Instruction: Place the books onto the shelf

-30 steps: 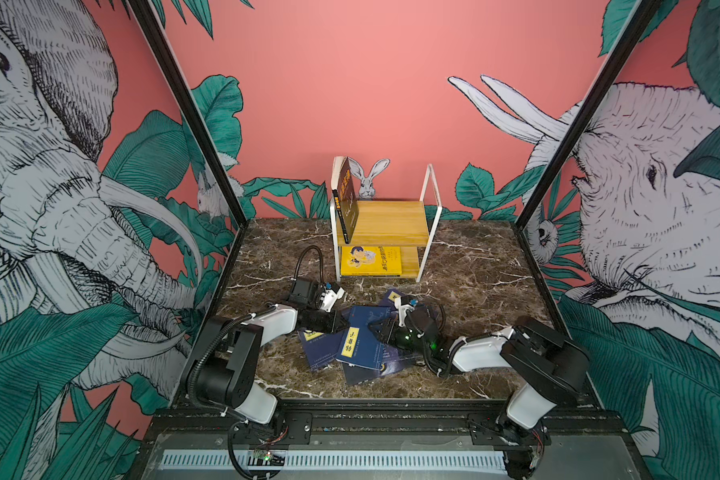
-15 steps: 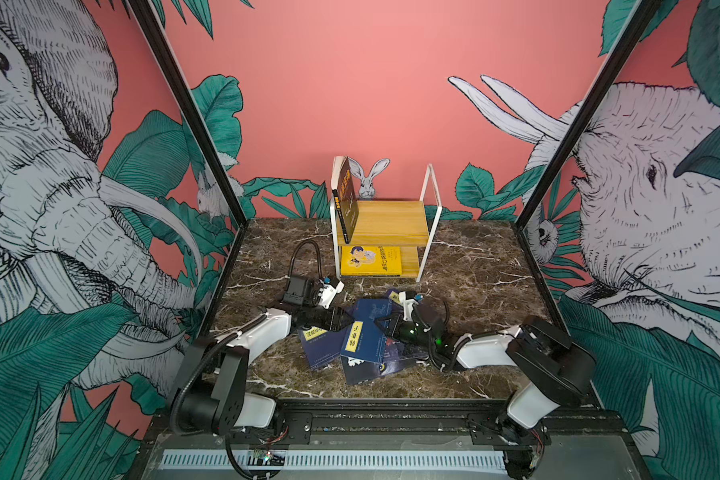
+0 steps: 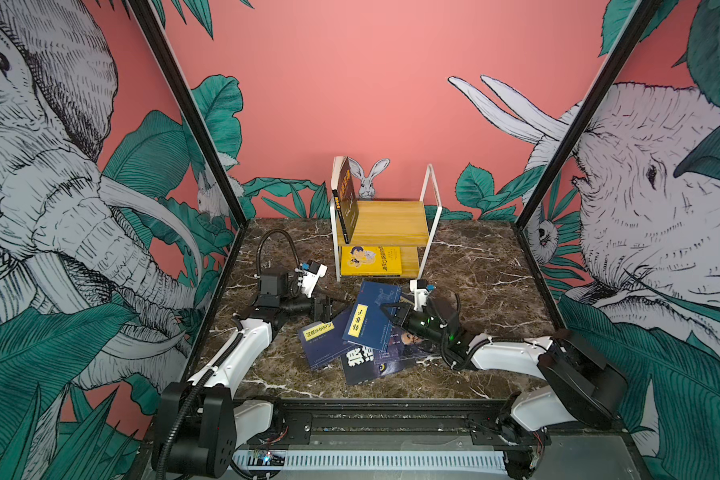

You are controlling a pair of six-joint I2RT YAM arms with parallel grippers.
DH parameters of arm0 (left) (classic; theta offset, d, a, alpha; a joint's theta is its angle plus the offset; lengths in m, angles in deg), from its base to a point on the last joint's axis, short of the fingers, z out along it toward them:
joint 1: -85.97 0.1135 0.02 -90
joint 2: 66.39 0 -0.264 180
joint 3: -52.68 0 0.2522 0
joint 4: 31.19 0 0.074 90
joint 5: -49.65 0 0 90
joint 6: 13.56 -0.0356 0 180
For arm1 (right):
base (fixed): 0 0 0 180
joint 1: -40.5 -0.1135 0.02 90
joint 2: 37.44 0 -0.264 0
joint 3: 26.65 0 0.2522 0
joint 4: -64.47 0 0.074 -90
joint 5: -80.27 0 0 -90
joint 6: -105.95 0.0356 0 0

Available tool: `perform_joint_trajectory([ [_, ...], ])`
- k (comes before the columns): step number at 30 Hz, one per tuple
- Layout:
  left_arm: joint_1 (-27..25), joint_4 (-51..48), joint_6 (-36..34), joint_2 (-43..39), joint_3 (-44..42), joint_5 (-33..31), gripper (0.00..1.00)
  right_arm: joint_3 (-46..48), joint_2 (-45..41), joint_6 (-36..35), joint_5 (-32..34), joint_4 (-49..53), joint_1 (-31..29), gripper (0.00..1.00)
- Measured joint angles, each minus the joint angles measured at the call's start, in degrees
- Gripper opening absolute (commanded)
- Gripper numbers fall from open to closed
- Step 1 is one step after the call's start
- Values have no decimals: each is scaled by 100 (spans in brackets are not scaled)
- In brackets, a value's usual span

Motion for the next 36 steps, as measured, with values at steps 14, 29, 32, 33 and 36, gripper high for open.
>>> perform_joint_trajectory([
  [14,-2,656,439,138,-109,911,100,-197,-474,2,-330,-149,0,0],
  [29,-284,1104,866,330,-184,1274,75,-568,-313,131,-748,-422,-13,0],
  [32,-332,1088,977,354,-79,1373,64,-575,-216,149,-769,-520,-13,0],
  [33,-345,1086,1034,352,-33,1381,56,-575,-181,149,-772,-531,-13,0],
  [36,-343,992,1043,352,87,1368,47,-597,-96,116,-793,-553,-13,0],
])
